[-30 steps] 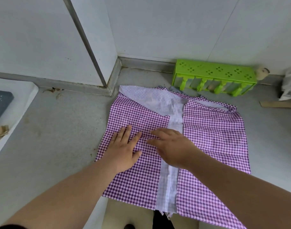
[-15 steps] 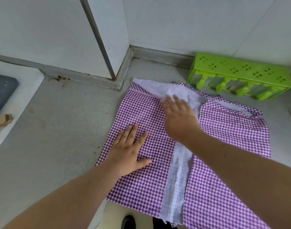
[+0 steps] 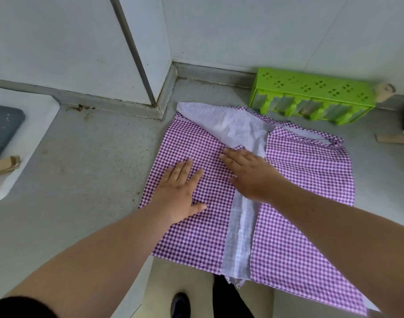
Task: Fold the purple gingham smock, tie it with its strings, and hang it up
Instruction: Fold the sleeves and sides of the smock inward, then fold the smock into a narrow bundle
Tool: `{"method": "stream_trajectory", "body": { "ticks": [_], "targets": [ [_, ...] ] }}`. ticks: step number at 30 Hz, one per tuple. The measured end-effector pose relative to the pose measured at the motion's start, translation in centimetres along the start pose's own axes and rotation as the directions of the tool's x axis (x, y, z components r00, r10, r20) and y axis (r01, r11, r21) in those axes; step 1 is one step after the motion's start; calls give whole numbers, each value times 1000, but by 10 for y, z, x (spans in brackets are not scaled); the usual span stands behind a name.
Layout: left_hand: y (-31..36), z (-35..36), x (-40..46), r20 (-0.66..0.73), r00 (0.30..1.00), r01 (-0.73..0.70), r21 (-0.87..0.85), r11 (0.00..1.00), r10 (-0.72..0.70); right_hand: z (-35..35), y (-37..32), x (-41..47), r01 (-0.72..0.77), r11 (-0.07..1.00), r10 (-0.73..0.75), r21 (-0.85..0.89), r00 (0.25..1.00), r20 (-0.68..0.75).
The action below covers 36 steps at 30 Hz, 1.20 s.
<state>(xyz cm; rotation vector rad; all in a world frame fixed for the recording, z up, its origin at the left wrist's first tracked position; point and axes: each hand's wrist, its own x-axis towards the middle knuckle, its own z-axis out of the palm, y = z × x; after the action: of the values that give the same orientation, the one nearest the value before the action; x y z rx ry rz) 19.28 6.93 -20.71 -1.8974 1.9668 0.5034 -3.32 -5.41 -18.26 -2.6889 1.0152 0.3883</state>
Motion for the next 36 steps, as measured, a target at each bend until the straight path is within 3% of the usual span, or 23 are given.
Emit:
{"method": "stream_trajectory", "body": {
  "ticks": [2, 4, 7, 13, 15, 20, 23, 26, 29, 33, 36],
  "targets": [
    [2, -1, -15, -138, 981, -136, 5, 991, 135, 7, -14, -47, 27, 999, -25, 23, 996, -88],
    [0, 2, -31, -186, 935, -299, 50, 953, 303, 27, -21, -91, -20, 998, 26, 58, 994, -107],
    [0, 8, -62, -48, 891, -440, 149, 886, 451, 61, -30, -162, -103, 993, 107, 58, 991, -78],
    [10, 31, -104, 218, 928, -342, 170, 924, 303, 95, -47, -248, -281, 959, 277, 20, 953, 121],
    [12, 34, -105, 240, 937, -298, 176, 938, 252, 95, -50, -248, -337, 936, 319, 106, 935, 155],
    [24, 23, -116, 298, 935, -249, 172, 953, 191, 98, -63, -257, -408, 892, 406, 194, 912, 51],
    [27, 11, -126, 248, 945, -255, 154, 955, 212, 95, -65, -266, -429, 878, 439, 210, 899, 1],
    [24, 0, -130, 227, 950, -225, 23, 974, 214, 80, -62, -268, -438, 869, 443, 229, 896, 33],
    [21, -27, -130, 334, 917, -205, -67, 976, 216, 49, -52, -272, -445, 844, 424, 300, 896, 135],
    [23, -84, -121, 472, 855, -240, -8, 971, 215, -16, -36, -272, -375, 886, 301, 273, 913, 276],
    [21, -129, -108, 429, 886, -209, 36, 977, 174, -63, -16, -259, -366, 904, 313, 220, 919, 242]
  ]
}}
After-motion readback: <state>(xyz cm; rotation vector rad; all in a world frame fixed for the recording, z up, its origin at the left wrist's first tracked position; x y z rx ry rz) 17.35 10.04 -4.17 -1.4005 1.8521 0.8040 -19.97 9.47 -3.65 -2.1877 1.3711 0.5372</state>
